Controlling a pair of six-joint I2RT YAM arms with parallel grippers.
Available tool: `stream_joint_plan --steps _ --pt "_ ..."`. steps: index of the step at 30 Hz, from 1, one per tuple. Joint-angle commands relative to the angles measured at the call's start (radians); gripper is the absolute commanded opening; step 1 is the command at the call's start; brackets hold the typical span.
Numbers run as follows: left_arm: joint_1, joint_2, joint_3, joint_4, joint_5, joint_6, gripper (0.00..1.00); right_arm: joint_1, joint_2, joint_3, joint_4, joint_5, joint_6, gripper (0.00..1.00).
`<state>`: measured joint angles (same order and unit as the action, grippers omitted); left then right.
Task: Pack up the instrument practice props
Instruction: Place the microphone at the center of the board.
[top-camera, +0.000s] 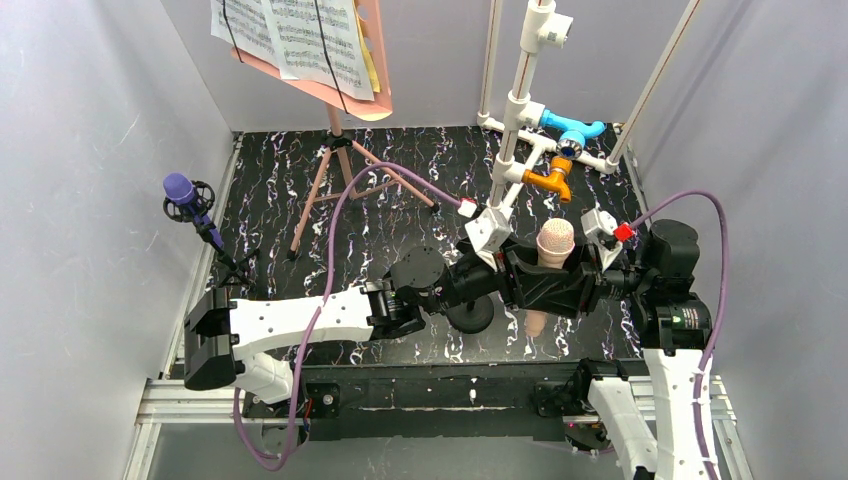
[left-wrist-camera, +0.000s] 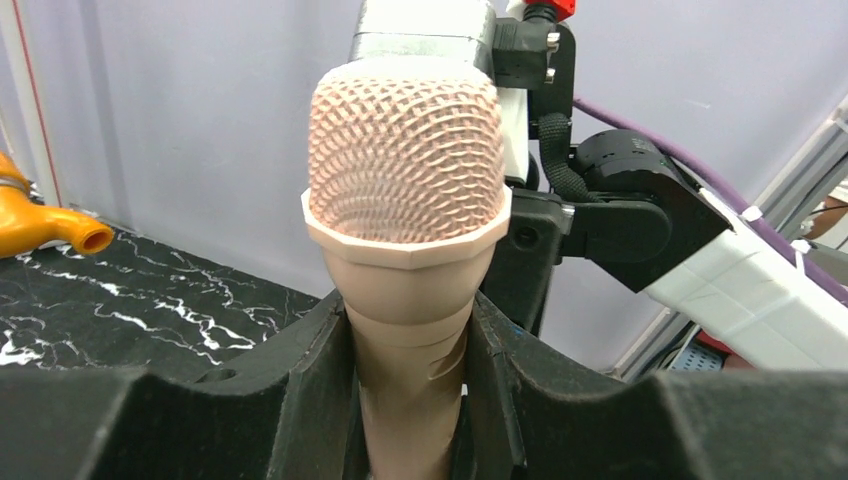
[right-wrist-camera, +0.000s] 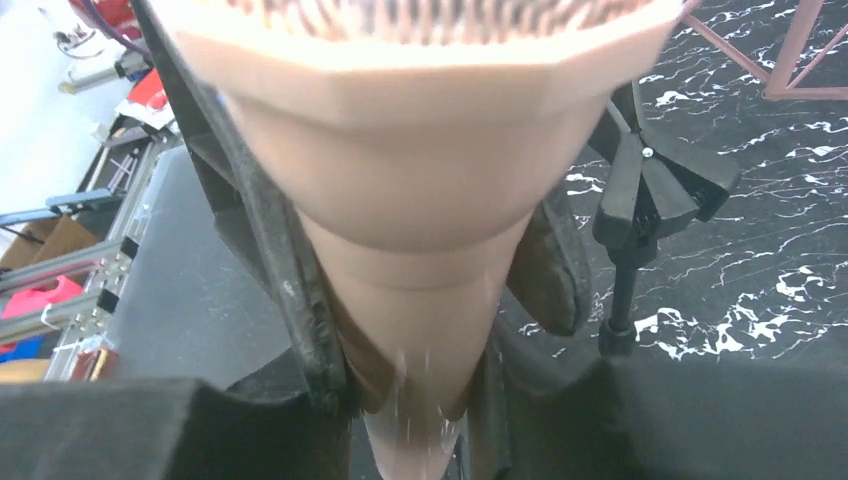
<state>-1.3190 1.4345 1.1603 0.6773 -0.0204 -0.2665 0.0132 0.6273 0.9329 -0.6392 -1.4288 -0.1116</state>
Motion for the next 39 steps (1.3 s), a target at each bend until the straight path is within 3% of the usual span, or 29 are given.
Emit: stream_joint_plan --steps 1,6,12,17,30,39 --pt "-0.007 -0.035 0.011 0.098 -0.037 0.020 0.03 -0.004 0.000 -0.005 0.045 -0.019 0.073 0.01" --pt "-0.005 -0.073 -0.017 0.099 -0.043 0.013 0.31 -0.004 -0.005 -0.019 0.056 -0.009 0.078 0.01" --pt "-0.005 -0.144 -0.078 0.097 -0.068 0.014 0.72 -0.004 -0.007 -0.030 0.101 -0.022 0.103 0.01" --pt "-0.005 -0.212 -0.138 0.080 -0.090 0.031 0.98 -0.040 -0.011 -0.052 0.145 -0.019 0.148 0.01" --pt "-0.003 -0.499 -0.237 -0.279 -0.114 0.094 0.98 -0.123 -0.066 -0.167 0.143 0.212 0.238 0.01" --pt "-0.003 -0.690 -0.335 -0.369 -0.211 0.121 0.98 -0.151 -0.103 -0.169 0.009 0.419 0.236 0.01"
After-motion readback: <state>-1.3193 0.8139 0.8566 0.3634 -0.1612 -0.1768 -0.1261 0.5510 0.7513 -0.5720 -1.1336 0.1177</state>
